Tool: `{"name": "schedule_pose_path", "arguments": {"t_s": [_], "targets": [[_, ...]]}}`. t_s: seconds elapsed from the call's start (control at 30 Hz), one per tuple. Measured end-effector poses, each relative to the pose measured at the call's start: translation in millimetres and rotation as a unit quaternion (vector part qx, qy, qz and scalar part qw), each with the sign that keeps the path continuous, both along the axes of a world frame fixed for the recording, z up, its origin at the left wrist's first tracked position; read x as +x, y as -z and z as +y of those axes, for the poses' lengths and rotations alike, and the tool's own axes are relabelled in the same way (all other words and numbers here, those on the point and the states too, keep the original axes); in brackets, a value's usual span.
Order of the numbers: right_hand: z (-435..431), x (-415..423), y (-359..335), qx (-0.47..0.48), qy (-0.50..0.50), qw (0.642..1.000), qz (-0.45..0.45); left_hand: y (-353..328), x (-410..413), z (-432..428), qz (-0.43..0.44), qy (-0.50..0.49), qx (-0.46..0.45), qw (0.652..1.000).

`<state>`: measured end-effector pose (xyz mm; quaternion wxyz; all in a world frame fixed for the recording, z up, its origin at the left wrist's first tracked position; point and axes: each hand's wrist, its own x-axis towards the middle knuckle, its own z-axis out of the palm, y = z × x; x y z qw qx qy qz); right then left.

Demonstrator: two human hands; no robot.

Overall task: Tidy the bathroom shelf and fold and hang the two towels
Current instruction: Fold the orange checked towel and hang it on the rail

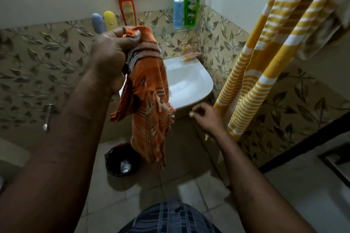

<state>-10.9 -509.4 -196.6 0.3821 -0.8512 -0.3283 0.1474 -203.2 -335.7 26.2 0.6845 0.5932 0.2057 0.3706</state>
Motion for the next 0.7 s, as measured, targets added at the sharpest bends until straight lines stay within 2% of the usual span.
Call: {"name": "schedule_pose_path", "arguments": {"t_s": [0.1, 0.17, 0.27, 0.37, 0.47, 0.6, 0.7], "targets": [[10.1, 4.9, -65.4, 0.158, 0.020, 0.987, -0.009, 7.7, 1.2, -4.1, 0.048, 0.027, -0.014, 0.998], [14.4, 1.6, -97.3, 0.205, -0.005, 0.979, -0.009, 12.4, 2.5, -6.1, 0.088, 0.045, -0.006, 0.995], [19.4, -7.4, -127.2, 0.189, -0.083, 0.977, -0.060, 18.1, 6.5, -11.5, 0.143, 0.084, 0.012, 0.986], [21.0, -12.9, -144.1, 0.173, -0.211, 0.960, -0.063, 24.3, 9.0, -21.6, 0.139, 0.186, 0.031, 0.972], [18.4, -12.8, -158.8, 0.149, -0.321, 0.935, -0.009, 27.3, 11.0, -27.0, 0.130, 0.231, 0.062, 0.962], [13.8, -4.9, -156.7, 0.119, -0.358, 0.920, 0.104, 29.8, 10.4, -27.0, 0.131, 0.235, 0.096, 0.958], [9.4, 8.1, -139.8, 0.069, -0.375, 0.918, 0.112, 35.0, 10.2, -28.1, 0.106, 0.221, 0.088, 0.965]]}}
